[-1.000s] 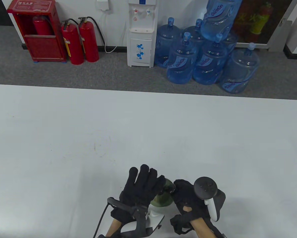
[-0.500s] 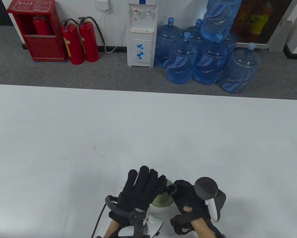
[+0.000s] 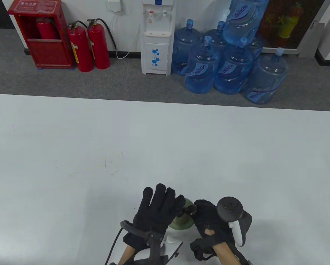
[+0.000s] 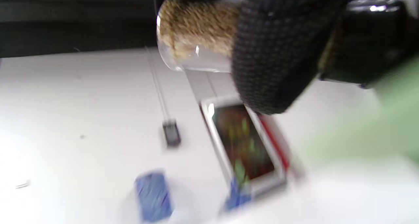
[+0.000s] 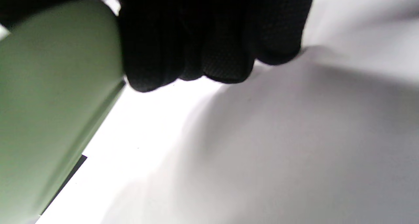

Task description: Hold seasoning dish and receive white sesame seeds shaken from seasoning bottle

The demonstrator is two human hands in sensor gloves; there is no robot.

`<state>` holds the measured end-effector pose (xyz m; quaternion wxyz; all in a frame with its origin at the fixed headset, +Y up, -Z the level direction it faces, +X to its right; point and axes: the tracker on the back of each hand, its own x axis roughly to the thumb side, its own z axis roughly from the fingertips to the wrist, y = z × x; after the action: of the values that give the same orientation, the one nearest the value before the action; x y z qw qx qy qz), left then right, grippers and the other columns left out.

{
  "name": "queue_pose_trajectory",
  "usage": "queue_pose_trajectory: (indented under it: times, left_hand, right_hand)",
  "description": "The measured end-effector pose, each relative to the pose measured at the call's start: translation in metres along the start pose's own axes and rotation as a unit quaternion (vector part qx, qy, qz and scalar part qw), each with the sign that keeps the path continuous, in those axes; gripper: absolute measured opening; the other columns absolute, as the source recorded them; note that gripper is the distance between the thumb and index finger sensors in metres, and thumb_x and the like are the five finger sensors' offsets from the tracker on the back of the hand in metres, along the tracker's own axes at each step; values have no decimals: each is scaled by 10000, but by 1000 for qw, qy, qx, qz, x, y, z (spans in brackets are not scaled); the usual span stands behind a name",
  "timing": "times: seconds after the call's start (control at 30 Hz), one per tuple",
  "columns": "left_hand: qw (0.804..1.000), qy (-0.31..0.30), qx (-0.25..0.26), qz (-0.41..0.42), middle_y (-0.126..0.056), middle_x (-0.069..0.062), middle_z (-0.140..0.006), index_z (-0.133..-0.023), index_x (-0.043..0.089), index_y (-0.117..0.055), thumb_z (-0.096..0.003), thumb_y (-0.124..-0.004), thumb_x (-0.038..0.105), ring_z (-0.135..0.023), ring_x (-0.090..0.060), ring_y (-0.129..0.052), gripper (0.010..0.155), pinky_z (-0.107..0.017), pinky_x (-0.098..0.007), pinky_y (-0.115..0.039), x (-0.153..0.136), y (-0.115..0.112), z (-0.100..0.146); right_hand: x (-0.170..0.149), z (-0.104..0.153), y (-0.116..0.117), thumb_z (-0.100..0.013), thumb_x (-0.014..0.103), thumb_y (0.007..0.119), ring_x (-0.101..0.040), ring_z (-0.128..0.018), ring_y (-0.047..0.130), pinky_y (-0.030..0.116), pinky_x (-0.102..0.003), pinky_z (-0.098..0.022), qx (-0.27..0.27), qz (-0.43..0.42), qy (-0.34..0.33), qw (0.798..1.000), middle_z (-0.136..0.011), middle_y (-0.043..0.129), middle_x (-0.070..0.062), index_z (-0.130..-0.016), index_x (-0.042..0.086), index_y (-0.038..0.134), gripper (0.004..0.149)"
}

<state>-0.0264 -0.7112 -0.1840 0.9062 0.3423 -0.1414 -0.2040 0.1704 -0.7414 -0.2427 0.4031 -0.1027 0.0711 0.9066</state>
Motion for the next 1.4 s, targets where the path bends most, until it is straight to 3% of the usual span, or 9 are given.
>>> queue_pose_trajectory:
  times: [0.1, 0.2, 0.3, 0.63, 0.73, 0.83, 1.17, 1.27, 1.4]
  left_hand:
    - [991, 47, 118, 43, -671, 204, -1029, -851, 631, -746, -347, -1073, 424, -1063, -196, -661, 635, -812, -548, -523, -17, 22, 0]
    - [1000, 4, 4, 9, -683, 201, -1032, -839, 615, -783, -338, -1093, 368, -1082, -202, -647, 638, -837, -575, -466, 0, 1, -1]
    - [993, 29, 115, 7, -680, 212, -1026, -846, 640, -747, -340, -1073, 434, -1060, -186, -674, 636, -811, -546, -529, -13, 22, 0]
    - [1000, -5, 4, 16, -687, 214, -1032, -834, 629, -780, -336, -1090, 382, -1084, -195, -654, 636, -841, -577, -465, 4, 3, -1]
    - [992, 32, 118, 29, -672, 217, -1031, -850, 642, -741, -345, -1069, 430, -1067, -190, -664, 639, -816, -552, -519, -11, 25, -1]
    - [1000, 17, 3, 25, -683, 199, -1034, -840, 617, -780, -340, -1088, 366, -1082, -208, -644, 639, -839, -580, -454, 0, 4, -4]
    - [989, 54, 123, 55, -663, 209, -1033, -850, 636, -742, -350, -1070, 417, -1071, -196, -648, 638, -818, -552, -506, -14, 27, 0]
    - [1000, 10, 10, 11, -679, 212, -1033, -837, 628, -773, -341, -1086, 376, -1085, -193, -643, 639, -841, -572, -459, 2, 7, 0]
    - [988, 58, 122, 71, -652, 203, -1037, -855, 626, -741, -358, -1071, 400, -1074, -205, -629, 638, -821, -559, -486, -16, 26, 2]
  right_hand:
    - [1, 1, 0, -428, 536, 889, -222, -778, 912, 815, -390, -567, 3, -6, 1, 1000, -929, 822, 34, -584, 148, 956, 423]
    - [2, 0, 1, -429, 538, 887, -220, -781, 910, 816, -388, -567, 2, 5, -4, 1000, -931, 822, 36, -585, 150, 955, 424]
    - [2, 1, 1, -429, 535, 890, -223, -779, 911, 815, -391, -567, 1, 0, 0, 1000, -930, 823, 30, -584, 146, 956, 424]
    - [2, 0, 2, -430, 537, 887, -220, -781, 911, 817, -388, -567, 0, 13, -5, 1000, -932, 821, 36, -586, 149, 955, 424]
    - [2, 1, 2, -430, 535, 889, -225, -780, 910, 815, -391, -567, 4, 2, -1, 1000, -931, 822, 33, -586, 146, 955, 424]
    - [3, 1, 3, -429, 537, 888, -222, -780, 911, 815, -388, -568, 4, 12, -7, 1000, -932, 821, 36, -586, 148, 955, 426]
    - [2, 2, 3, -431, 535, 887, -223, -781, 910, 815, -390, -568, 8, 4, -3, 1000, -932, 821, 33, -587, 148, 956, 423]
    - [1, 1, 3, -432, 535, 883, -222, -781, 910, 816, -388, -568, 7, 7, -2, 1000, -932, 821, 35, -590, 148, 956, 424]
    - [1, 1, 2, -433, 530, 883, -225, -781, 909, 814, -391, -567, 10, -6, 1, 1000, -931, 821, 32, -592, 146, 958, 422]
